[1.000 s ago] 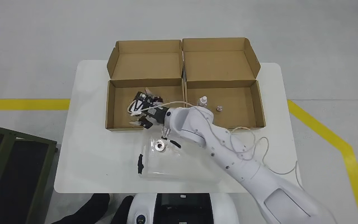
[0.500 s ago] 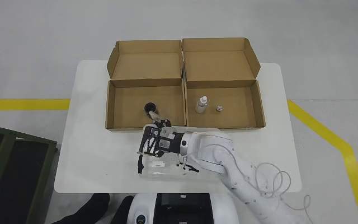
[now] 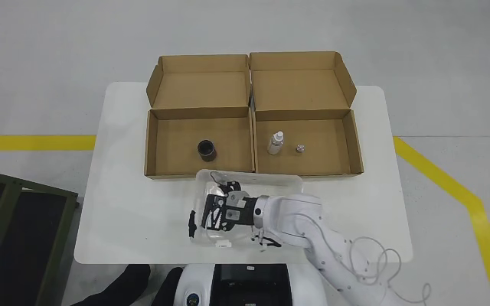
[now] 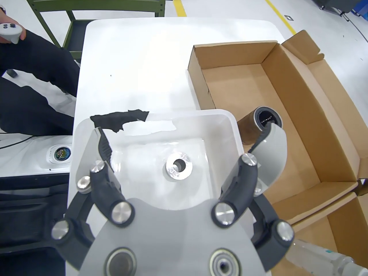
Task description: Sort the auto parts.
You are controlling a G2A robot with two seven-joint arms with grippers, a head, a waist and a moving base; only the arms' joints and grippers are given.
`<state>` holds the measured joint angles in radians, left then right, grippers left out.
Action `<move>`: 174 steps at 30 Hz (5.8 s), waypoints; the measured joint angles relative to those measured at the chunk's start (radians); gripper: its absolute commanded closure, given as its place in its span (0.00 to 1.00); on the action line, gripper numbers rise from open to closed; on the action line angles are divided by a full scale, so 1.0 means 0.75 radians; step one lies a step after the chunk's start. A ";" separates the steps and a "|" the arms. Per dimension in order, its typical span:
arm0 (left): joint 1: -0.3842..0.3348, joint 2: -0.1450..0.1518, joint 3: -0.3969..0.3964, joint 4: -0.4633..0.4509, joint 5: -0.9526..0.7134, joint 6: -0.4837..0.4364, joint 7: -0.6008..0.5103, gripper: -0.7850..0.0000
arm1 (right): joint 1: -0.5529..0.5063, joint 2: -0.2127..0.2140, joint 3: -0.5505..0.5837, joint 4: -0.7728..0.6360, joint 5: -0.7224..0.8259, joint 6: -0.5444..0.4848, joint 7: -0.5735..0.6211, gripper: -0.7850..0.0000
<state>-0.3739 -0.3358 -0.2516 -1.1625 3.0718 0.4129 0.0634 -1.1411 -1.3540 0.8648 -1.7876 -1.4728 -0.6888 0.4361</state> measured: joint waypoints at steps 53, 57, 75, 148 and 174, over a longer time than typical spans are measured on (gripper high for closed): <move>0.000 0.000 0.000 0.000 0.000 0.000 0.000 0.00 | 0.047 0.007 -0.031 0.165 0.024 0.036 0.046 1.00; 0.000 0.000 0.000 0.000 0.000 0.000 0.000 0.00 | 0.020 0.018 0.004 0.080 0.054 0.017 0.067 1.00; 0.000 0.000 0.000 0.000 0.000 0.000 0.000 0.00 | -0.111 0.056 0.158 -0.184 0.362 -0.032 -0.191 1.00; 0.000 0.000 0.000 0.000 0.000 0.000 0.000 0.00 | 0.108 0.049 0.149 -0.032 0.255 0.369 -0.197 1.00; 0.000 0.000 0.000 0.000 0.000 0.000 0.000 0.00 | 0.434 -0.059 -0.092 0.455 0.209 0.508 0.061 1.00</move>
<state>-0.3739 -0.3358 -0.2516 -1.1625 3.0718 0.4129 0.0634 -0.8154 -1.3984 0.7959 -1.4461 -1.3163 -0.3076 0.4818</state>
